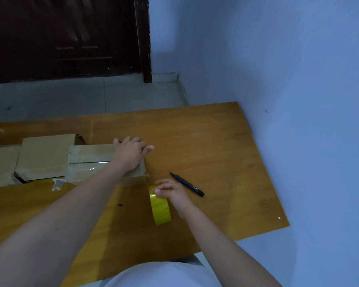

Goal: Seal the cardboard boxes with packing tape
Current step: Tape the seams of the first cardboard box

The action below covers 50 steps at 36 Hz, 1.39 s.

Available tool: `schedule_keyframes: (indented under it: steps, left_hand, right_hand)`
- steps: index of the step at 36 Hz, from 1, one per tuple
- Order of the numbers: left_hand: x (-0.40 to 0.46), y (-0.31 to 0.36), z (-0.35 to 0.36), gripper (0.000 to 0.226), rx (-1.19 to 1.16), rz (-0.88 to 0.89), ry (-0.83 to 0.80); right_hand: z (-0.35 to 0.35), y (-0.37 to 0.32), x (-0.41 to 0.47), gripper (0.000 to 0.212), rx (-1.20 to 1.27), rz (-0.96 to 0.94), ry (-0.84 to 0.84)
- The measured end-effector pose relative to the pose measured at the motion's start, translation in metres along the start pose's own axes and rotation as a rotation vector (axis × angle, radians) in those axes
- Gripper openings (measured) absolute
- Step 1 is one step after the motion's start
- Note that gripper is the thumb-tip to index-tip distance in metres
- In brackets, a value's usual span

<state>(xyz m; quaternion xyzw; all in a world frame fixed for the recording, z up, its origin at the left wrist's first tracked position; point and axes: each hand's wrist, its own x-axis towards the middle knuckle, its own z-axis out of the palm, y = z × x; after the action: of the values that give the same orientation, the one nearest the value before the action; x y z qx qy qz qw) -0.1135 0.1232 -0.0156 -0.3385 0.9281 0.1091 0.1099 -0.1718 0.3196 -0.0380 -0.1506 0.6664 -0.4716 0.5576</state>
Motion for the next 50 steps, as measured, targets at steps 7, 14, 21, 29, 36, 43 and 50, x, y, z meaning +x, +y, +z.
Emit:
schedule_keyframes:
  steps: [7,14,21,29,36,43,50]
  left_hand:
    - [-0.025,-0.015,-0.011,0.075,-0.254,0.115,0.166]
    - [-0.071,-0.019,0.007,0.053,-0.218,0.350,0.140]
    - [-0.070,-0.011,0.038,0.022,0.003,0.341,0.408]
    - [-0.066,0.007,0.052,0.012,-0.016,0.146,0.497]
    - [-0.062,0.021,0.046,0.024,-0.140,-0.031,0.426]
    - [-0.058,0.027,0.042,0.020,-0.313,-0.106,0.427]
    - [-0.061,0.018,0.040,0.028,-0.325,0.005,0.452]
  right_hand:
    - [-0.002,-0.001,0.004,0.014,0.004,-0.015,0.008]
    - [-0.015,0.005,0.013,0.015,0.059,-0.013,0.081]
    - [-0.013,0.006,0.011,0.016,0.053,-0.001,0.066]
    - [-0.008,0.011,0.012,0.012,0.046,-0.016,0.045]
    - [-0.005,0.012,0.014,0.018,0.049,-0.005,0.047]
    - [-0.004,0.008,0.010,0.020,0.023,0.005,0.032]
    - [-0.008,0.004,0.009,0.009,0.066,0.014,0.077]
